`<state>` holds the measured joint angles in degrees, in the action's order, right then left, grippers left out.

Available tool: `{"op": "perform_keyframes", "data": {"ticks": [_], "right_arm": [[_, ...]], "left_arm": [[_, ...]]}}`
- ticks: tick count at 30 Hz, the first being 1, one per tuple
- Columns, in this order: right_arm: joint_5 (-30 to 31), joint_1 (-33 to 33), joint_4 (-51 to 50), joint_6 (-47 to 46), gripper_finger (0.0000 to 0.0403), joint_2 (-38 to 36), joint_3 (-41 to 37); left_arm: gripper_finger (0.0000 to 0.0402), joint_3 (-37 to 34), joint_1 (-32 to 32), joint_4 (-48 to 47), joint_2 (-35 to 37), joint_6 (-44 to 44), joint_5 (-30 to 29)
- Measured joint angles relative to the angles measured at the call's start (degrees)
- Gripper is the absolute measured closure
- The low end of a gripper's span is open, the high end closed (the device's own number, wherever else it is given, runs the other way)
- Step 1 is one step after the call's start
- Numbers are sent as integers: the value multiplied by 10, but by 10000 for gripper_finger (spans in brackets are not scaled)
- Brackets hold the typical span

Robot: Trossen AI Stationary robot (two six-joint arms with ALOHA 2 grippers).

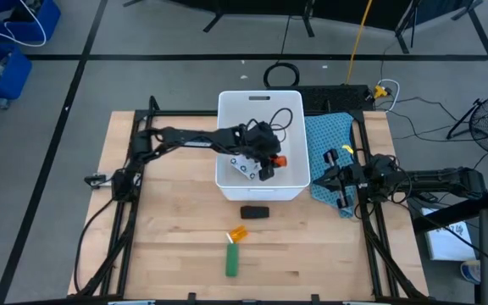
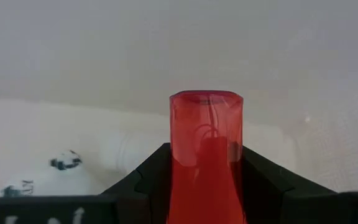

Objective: Pick & place medical supplies in basket/bin
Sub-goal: Put the brown medicine bottle into the white bin

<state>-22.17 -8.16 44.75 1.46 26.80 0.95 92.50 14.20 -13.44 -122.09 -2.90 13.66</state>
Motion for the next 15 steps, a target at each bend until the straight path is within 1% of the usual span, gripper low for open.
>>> {"op": "perform_keyframes", "data": {"ticks": [7, 15], "right_arm": [[13, 0, 0, 11, 403, 0, 0], [13, 0, 0, 23, 403, 0, 0]], "left_arm": [[252, 0, -1, -24, -31, -12, 58], [251, 0, -1, -25, -48, -24, 58]]}}
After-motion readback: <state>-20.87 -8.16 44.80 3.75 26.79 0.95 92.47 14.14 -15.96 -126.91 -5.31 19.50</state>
